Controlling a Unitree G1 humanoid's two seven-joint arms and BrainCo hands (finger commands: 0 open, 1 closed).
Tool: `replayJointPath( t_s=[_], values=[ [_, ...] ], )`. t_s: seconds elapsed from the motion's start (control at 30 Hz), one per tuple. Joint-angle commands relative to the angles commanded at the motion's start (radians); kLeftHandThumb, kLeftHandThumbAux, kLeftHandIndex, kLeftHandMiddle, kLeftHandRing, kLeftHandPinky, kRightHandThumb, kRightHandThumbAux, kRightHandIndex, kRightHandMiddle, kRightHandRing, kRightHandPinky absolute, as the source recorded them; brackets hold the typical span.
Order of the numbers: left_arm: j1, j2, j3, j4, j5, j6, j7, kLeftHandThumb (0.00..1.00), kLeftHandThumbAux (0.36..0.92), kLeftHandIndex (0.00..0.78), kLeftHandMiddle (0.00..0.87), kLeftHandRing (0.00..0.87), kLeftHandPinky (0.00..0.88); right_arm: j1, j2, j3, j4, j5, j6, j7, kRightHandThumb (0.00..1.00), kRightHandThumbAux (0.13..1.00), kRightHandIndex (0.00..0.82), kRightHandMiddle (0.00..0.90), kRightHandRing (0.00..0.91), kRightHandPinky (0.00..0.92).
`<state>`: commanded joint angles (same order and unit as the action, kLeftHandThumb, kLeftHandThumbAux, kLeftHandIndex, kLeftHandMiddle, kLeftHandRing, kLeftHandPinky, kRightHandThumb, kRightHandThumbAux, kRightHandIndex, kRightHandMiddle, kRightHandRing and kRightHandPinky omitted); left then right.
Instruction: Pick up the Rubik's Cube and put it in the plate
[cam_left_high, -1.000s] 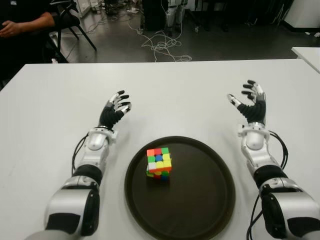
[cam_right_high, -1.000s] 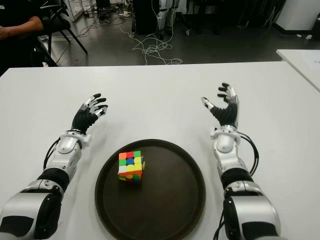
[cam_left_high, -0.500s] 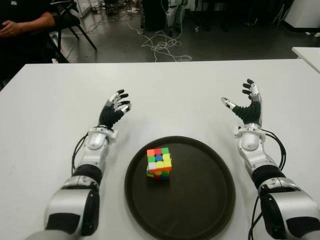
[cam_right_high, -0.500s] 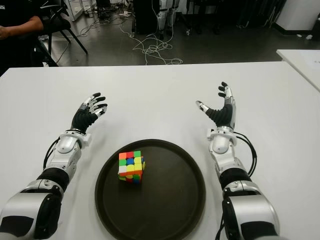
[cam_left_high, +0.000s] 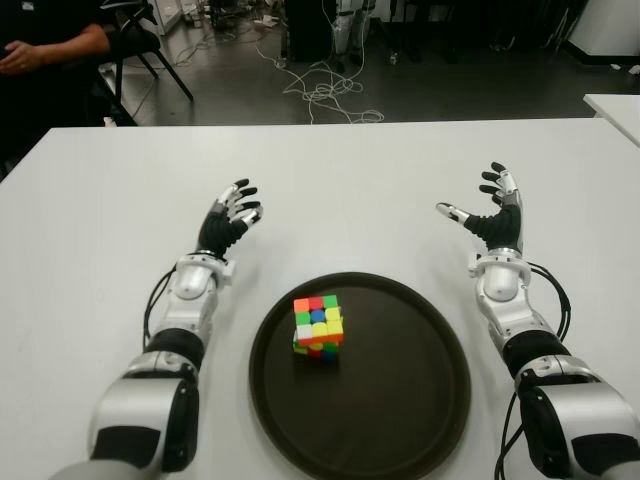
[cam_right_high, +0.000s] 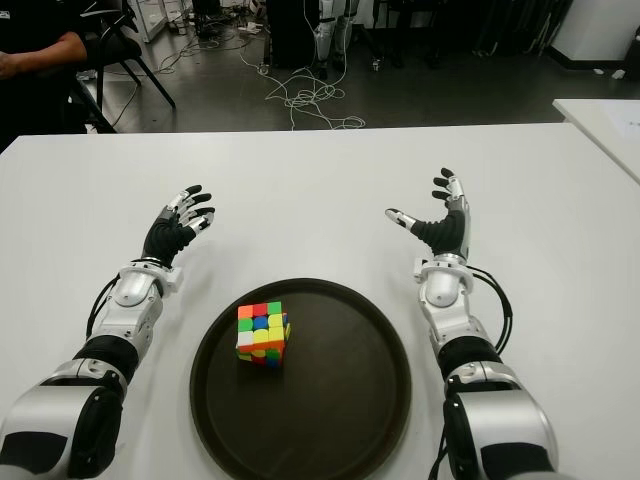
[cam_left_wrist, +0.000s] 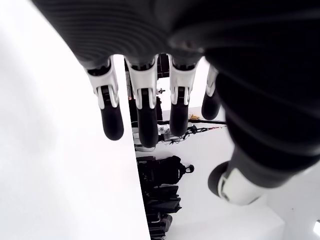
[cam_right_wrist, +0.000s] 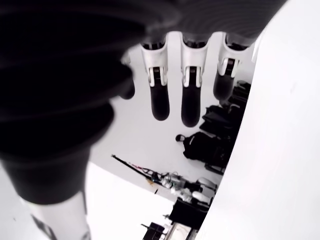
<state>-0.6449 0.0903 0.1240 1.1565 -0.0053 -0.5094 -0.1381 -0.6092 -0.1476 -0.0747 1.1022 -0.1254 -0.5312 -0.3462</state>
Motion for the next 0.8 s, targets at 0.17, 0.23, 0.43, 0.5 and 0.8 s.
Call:
replayJointPath(
  t_s=[0.17,0.23,0.43,0.5,0.8],
  values=[
    [0.000,-0.001,0.002,0.000,-0.003,0.000,-0.008,0.189,0.733,0.120,0.177,0.194,0.220,-0.002,0.003,-0.041,-0.001,0.099,-0.012,0.184,0.003,0.813,0.156,0.249,0.281,0.346],
    [0.000,-0.001,0.002,0.000,-0.003,0.001,-0.009,0.188,0.731,0.121,0.178,0.194,0.220,-0.002,0.002,-0.050,-0.001,0.123,-0.011,0.241,0.001,0.807,0.164,0.255,0.290,0.358],
    [0.000,-0.001,0.003,0.001,-0.005,0.005,-0.011,0.179,0.730,0.120,0.172,0.191,0.217,-0.005,0.000,-0.070,0.000,0.158,0.004,0.335,0.000,0.807,0.189,0.276,0.314,0.382],
    [0.000,-0.001,0.003,0.001,-0.006,0.004,-0.011,0.176,0.733,0.120,0.171,0.191,0.218,-0.006,0.000,-0.074,0.001,0.166,0.010,0.352,0.000,0.808,0.193,0.279,0.317,0.384],
    [-0.002,-0.002,0.005,0.005,-0.008,0.001,-0.013,0.151,0.728,0.119,0.164,0.185,0.210,-0.015,0.006,-0.105,-0.002,0.210,0.055,0.412,0.000,0.852,0.192,0.281,0.323,0.407]
  ],
)
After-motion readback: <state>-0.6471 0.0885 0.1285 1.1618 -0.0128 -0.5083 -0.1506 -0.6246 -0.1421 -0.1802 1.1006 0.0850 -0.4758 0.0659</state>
